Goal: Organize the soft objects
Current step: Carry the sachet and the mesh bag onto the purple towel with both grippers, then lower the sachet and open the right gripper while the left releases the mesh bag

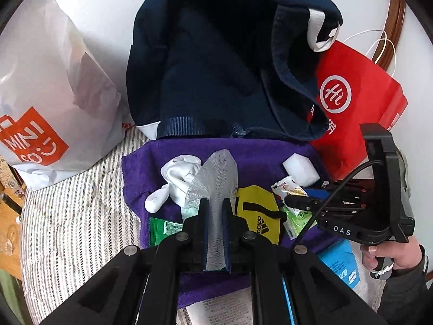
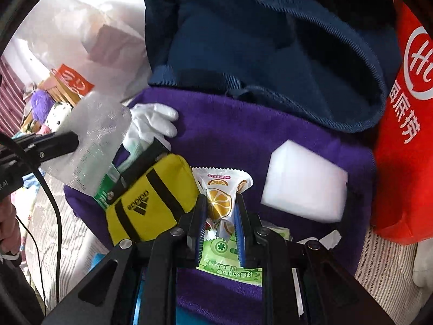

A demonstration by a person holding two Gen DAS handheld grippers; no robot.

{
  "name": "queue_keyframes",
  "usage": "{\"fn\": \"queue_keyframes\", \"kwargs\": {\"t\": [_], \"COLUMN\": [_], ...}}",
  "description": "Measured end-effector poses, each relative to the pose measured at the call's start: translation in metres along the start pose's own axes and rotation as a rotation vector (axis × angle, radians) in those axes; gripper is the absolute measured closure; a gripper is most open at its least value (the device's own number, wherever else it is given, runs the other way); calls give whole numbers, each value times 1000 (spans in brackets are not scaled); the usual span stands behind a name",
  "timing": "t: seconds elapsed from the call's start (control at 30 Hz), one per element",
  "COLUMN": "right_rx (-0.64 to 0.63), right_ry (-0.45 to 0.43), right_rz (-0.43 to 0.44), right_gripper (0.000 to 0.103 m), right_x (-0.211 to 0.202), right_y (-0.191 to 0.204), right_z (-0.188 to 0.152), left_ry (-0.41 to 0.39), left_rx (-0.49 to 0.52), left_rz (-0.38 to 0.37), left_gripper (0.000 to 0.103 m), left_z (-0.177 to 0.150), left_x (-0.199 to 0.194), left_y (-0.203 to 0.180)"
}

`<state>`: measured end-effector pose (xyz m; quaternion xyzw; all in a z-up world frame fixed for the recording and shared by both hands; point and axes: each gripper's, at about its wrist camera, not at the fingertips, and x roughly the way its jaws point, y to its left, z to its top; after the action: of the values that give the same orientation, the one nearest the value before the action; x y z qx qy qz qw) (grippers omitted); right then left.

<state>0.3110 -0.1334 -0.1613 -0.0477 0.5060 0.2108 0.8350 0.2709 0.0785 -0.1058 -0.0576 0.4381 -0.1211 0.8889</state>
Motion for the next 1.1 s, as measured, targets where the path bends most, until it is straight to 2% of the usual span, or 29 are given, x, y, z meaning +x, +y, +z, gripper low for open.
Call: {"fn": "queue_keyframes", "kwargs": {"t": [0.13, 0.33, 0.4, 0.6, 0.83, 1.1], "right_rx": [-4, 8, 4, 4, 47, 107], "right_ry": [26, 21, 21, -1, -39, -59], "right_rz": [-19, -14, -14, -19, -18, -41], "right_gripper": [81, 66, 56, 45, 42, 42], "right_x": [7, 6, 5, -11, -35, -49], "right_y": [-1, -9, -11, -16, -24, -32], "right_z": [-2, -7, -9, -14, -20, -30], "left_ry": [9, 36, 40, 52, 65, 99], "left_rx": [-2, 3, 3, 12, 2, -10], "left_rz": [-5, -12, -13, -16, -12, 36], "left_gripper": [94, 94, 94, 94, 94, 94], "left_z": [1, 0, 0, 1, 2, 0], "left_x": [7, 20, 24, 30, 37, 52], "left_y": [0, -3, -5, -11, -12, -7]}}
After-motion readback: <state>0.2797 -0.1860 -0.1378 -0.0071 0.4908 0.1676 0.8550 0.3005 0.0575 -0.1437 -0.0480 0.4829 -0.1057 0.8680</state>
